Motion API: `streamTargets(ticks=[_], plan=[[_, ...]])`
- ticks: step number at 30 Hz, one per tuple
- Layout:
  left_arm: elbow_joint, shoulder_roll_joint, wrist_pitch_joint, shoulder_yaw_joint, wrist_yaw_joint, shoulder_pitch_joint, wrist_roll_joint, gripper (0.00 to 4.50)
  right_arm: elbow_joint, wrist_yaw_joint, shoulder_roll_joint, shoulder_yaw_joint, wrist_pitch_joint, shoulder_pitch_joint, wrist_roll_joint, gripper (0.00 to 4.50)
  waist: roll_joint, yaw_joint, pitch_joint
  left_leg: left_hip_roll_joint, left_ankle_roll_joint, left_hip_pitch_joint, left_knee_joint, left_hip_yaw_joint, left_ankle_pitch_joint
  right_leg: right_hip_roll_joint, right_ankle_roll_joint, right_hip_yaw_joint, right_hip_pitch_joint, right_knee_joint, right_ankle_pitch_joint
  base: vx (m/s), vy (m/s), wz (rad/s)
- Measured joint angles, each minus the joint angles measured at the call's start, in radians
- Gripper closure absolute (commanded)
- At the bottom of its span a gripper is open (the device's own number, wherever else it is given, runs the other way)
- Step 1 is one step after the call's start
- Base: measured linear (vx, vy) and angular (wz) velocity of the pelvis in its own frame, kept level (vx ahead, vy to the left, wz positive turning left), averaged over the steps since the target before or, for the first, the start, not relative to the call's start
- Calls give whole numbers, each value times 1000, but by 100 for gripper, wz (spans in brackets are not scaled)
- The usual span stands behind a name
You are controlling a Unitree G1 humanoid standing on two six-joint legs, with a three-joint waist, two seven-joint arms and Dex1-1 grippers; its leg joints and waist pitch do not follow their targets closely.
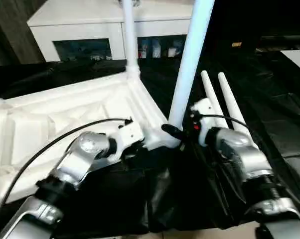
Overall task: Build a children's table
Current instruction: Rotate leg to tighten
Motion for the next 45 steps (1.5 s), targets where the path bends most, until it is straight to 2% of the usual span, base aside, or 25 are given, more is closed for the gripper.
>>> streamTargets(ticks=[3, 4, 8, 10, 17, 28, 29, 32, 36, 39, 45], plan=[[-17, 1, -10, 3, -18, 21, -20, 450, -61, 45, -29, 1, 30, 30, 13, 21, 1, 1, 0, 0, 0, 0, 3, 1, 0, 0, -1, 0, 0, 2, 1, 0, 0, 0], [-17, 0, -9, 3, -25, 23, -26, 403, -71, 54, -37, 3, 39, 32, 15, 16, 1, 1, 1, 0, 0, 0, 3, 1, 0, -1, 0, 0, 0, 2, 1, 0, 0, 0], [-15, -39, -22, 15, -30, 10, -48, 386, -103, 67, -44, 10, 58, 40, 17, 16, 1, 1, 1, 0, 0, 0, 8, 1, 0, -1, 0, 1, 0, 7, 1, 0, 0, 0], [-16, -49, -37, 15, -30, -8, -52, 353, -106, 70, -43, 20, 60, 44, 21, 16, 1, -2, 1, 1, 0, 1, 9, 1, 0, -1, 0, 1, 0, 9, 1, 0, 0, 0], [49, -52, -98, -9, -24, -30, -16, 353, -128, 80, -45, 21, 73, 66, 21, 16, 1, -6, 1, 1, -1, 3, 10, 1, 1, -1, 0, 2, 1, 13, 1, 0, 0, 0], [125, -34, -140, -27, -18, -50, 27, 353, -180, 104, -63, 21, 82, 73, 36, 16, 2, -3, 0, 1, -1, 3, 12, 1, 1, -1, 0, 2, 2, 14, 2, 0, 0, 0], [125, -34, -138, -27, -21, -50, 27, 381, -186, 113, -68, 20, 83, 78, 39, 16, 2, -3, 0, 1, -1, 4, 12, 1, 1, -1, 0, 2, 3, 14, 2, 0, 0, 0], [127, -36, -136, -27, -31, -50, 25, 381, -196, 142, -89, 23, 85, 106, 43, 16, 2, 0, 1, 1, -1, 4, 13, 1, 1, -1, 0, 2, 3, 14, 2, 0, 0, 0], [133, -38, -135, -26, -36, -50, 18, 428, -209, 178, -132, 35, 86, 110, 43, 16, 3, -1, 1, 1, -1, 4, 15, 1, 1, -1, 0, 2, 4, 14, 4, 0, 0, 0], [141, -43, -132, -22, -36, -49, 10, 446, -203, 185, -154, 44, 62, 110, 21, 16, 5, -1, 0, 2, -1, 4, 15, 1, 1, -1, 0, 2, 4, 14, 4, 0, 0, 0], [141, -49, -135, -10, -45, -42, 3, 446, -158, 164, -117, 50, 18, 109, 2, 16, 6, 0, -1, 2, -1, 3, 15, 1, 1, -1, 0, 2, 4, 14, 4, 0, 0, 0]])
